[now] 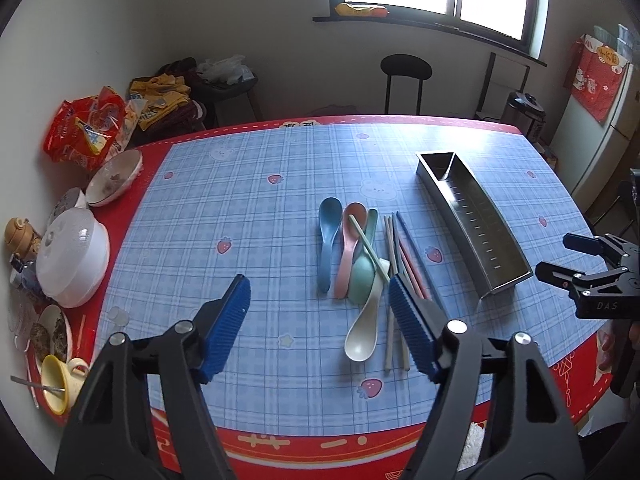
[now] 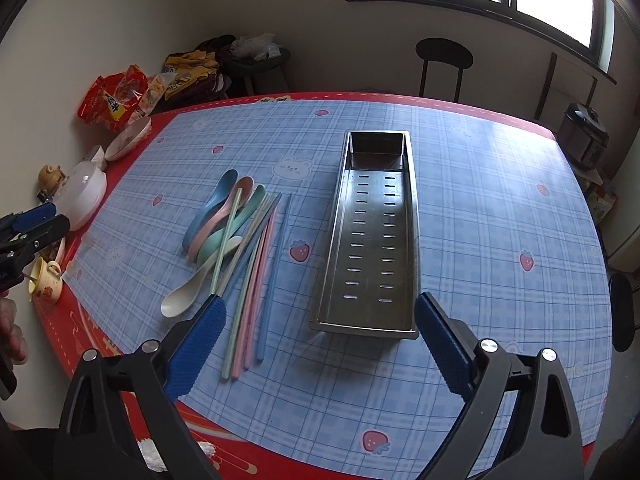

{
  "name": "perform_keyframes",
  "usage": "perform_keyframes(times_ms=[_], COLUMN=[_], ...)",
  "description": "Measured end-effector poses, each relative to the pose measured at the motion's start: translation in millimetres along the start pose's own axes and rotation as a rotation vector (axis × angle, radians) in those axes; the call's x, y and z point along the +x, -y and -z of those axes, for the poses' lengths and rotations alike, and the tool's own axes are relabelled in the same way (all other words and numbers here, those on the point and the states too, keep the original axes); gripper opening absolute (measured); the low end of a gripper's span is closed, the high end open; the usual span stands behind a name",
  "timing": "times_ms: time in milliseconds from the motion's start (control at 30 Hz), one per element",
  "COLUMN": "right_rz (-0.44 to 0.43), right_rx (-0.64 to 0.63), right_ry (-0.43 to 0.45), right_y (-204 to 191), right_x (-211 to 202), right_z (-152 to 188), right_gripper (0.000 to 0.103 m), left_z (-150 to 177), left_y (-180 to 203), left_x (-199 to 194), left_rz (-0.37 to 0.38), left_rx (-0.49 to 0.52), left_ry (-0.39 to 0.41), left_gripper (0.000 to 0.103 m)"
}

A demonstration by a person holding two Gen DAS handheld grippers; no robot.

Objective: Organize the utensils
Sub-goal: 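Close the left gripper on the white spoon while the right grasps a green chopstick, then lift the white spoon with the left gripper while the right lifts the chopstick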

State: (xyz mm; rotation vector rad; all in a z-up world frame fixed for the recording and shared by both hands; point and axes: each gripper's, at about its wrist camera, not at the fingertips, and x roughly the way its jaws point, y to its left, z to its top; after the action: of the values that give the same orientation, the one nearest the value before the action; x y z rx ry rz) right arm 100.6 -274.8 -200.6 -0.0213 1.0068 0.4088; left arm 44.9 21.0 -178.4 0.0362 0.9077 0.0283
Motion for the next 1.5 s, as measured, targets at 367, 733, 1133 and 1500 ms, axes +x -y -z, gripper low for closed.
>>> perform_keyframes(times_ms=[367, 733, 1133, 1500], right_rz=[-0.026, -0.119, -0.152, -0.137], right_rx=[-0.006, -0.081, -0.053, 0.003], right_ry=[-0.146, -0.212, -0.268, -0.255], right_y=[-38, -91, -104, -90], right_x=[59, 132, 166, 157], right_z=[-2, -28, -31, -19], right_gripper=[0.042, 0.025, 0.017, 0.006], left_z=[13, 19, 30, 33], left_y=[-9, -33, -41, -21], left_x=[81, 130, 145, 157], left_rz=[0.231, 0.331, 0.362, 0.438], left_rx=[0.066, 0.024, -0.009, 0.013], left_ry=[-0.098, -0.158, -0.215, -0.269], left_gripper=[0.035, 0.032, 0.032, 0.032])
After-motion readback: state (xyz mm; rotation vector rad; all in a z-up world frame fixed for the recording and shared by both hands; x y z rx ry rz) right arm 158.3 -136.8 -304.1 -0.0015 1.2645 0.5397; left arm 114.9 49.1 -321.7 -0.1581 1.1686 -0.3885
